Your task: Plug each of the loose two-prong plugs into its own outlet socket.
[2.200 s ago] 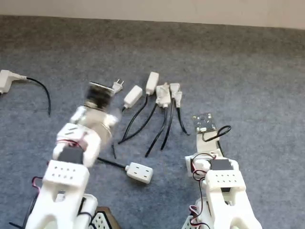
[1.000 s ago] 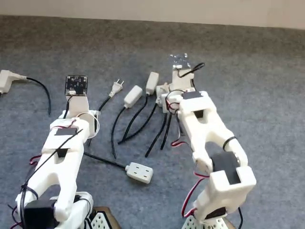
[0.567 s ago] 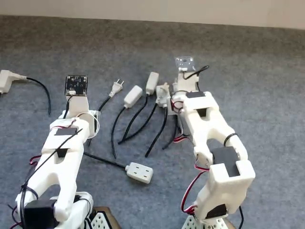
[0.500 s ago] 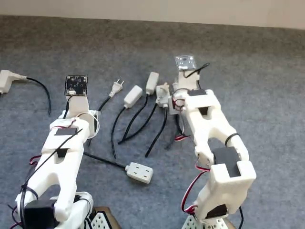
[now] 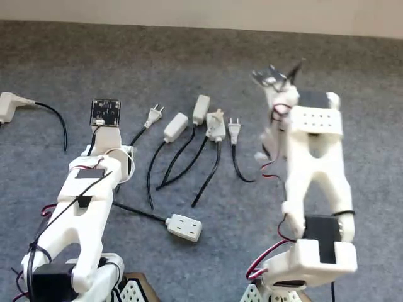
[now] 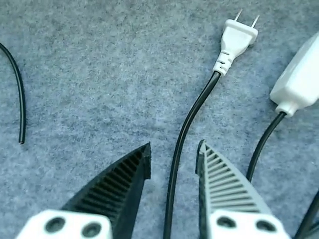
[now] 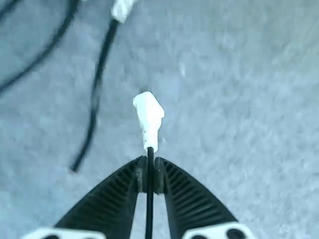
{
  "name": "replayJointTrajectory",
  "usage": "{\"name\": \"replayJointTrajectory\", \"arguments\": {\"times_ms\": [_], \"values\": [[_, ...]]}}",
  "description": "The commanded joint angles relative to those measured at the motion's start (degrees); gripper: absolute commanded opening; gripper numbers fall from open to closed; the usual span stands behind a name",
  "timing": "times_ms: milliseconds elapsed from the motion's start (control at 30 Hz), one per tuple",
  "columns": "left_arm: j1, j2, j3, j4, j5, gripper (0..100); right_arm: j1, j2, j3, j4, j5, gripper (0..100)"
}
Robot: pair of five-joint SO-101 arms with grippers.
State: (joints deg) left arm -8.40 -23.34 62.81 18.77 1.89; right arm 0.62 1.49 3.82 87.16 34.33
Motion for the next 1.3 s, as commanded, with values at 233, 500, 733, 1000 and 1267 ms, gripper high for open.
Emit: {"name": "replayJointTrajectory", "arguments": {"times_ms": [233, 500, 733, 1000, 1267], "values": [[0.9, 0.0, -0.4, -3.1, 0.1, 16, 15.3, -9.4, 40.2, -29.5, 20.3, 3.4], [0.9, 0.0, 0.3, -3.3, 0.1, 16, 14.9, -15.8, 48.1, -33.8, 21.2, 3.8], [0.9, 0.0, 0.1, -3.3, 0.1, 16, 10.8, -22.6, 48.1, -33.5, 16.1, 20.9], [0.9, 0.0, 0.2, -3.3, 0.1, 16, 1.1, -23.2, 48.2, -29.8, 14.2, 31.8], [0.9, 0.0, 0.4, -3.3, 0.1, 16, 2.8, -23.0, 48.6, -34.9, 16.0, 31.3]]}}
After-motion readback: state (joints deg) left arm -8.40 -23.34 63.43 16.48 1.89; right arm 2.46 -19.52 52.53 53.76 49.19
